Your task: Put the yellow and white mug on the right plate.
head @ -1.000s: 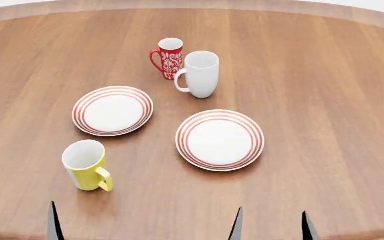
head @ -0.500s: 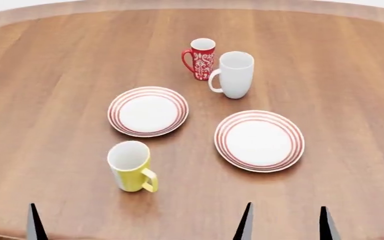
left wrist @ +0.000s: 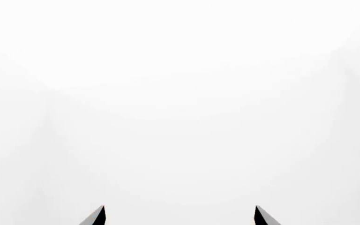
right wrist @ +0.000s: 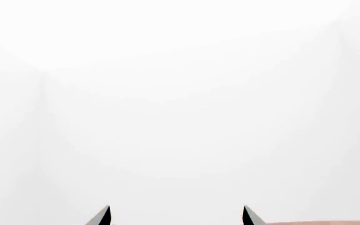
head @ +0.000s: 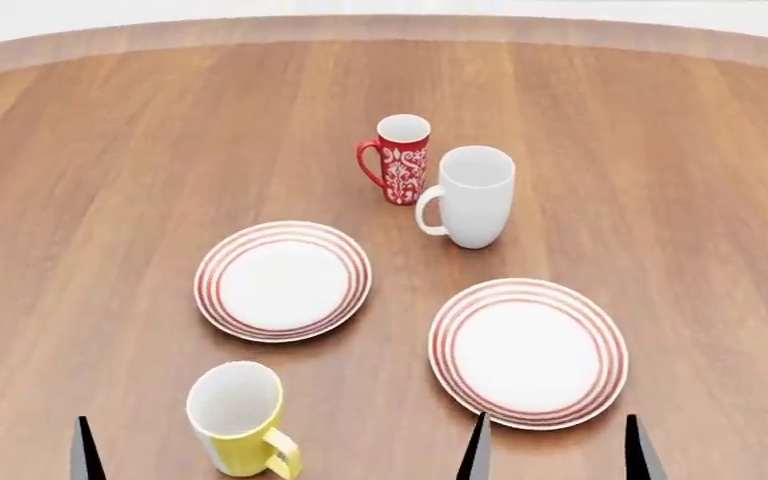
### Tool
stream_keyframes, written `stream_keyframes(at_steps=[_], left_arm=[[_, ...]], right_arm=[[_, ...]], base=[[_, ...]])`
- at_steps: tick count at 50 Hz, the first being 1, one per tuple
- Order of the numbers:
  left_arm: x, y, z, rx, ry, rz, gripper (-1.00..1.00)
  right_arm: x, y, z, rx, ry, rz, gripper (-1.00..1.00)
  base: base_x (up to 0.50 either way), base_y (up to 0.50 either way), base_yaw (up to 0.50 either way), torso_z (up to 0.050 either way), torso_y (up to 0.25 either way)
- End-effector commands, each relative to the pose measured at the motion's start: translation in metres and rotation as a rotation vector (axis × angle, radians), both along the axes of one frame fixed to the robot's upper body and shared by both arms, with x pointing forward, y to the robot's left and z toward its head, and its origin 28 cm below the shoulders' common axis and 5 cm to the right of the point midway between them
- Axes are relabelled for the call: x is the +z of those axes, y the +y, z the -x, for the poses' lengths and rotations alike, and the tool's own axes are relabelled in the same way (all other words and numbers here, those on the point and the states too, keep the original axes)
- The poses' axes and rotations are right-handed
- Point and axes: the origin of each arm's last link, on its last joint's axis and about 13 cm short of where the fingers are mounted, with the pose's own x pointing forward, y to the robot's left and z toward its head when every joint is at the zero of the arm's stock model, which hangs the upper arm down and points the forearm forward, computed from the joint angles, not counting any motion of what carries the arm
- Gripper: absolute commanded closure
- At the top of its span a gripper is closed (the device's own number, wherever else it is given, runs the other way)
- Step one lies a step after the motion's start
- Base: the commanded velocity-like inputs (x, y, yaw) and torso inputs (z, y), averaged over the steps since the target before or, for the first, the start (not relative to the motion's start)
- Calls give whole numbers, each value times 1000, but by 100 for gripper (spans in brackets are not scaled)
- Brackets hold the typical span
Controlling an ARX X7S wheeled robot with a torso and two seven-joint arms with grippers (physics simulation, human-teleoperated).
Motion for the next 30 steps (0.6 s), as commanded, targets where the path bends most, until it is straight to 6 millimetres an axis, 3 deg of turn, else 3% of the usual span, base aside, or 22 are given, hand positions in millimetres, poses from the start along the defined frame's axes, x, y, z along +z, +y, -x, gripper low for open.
stream_keyframes(at_steps=[1,18,23,30], left_arm=[[-1,0,-1,3,4,-19,-100],[-1,-1,1,-5,5,-22,-100],[-1,-1,1,-4,4,-21,-100],[-1,0,0,2,6,-17,-100]], right_arm=[[0,1,0,11,-5,29,-100],[-5,4,-1,74,61,122,-100],[-5,6,-2,94,82,156,-100],[-10,9,-6,252,223,380,-100]], base=[[500,-62,0,0,0],[488,-38,0,0,0],[0,0,0,0,0],[0,0,0,0,0]])
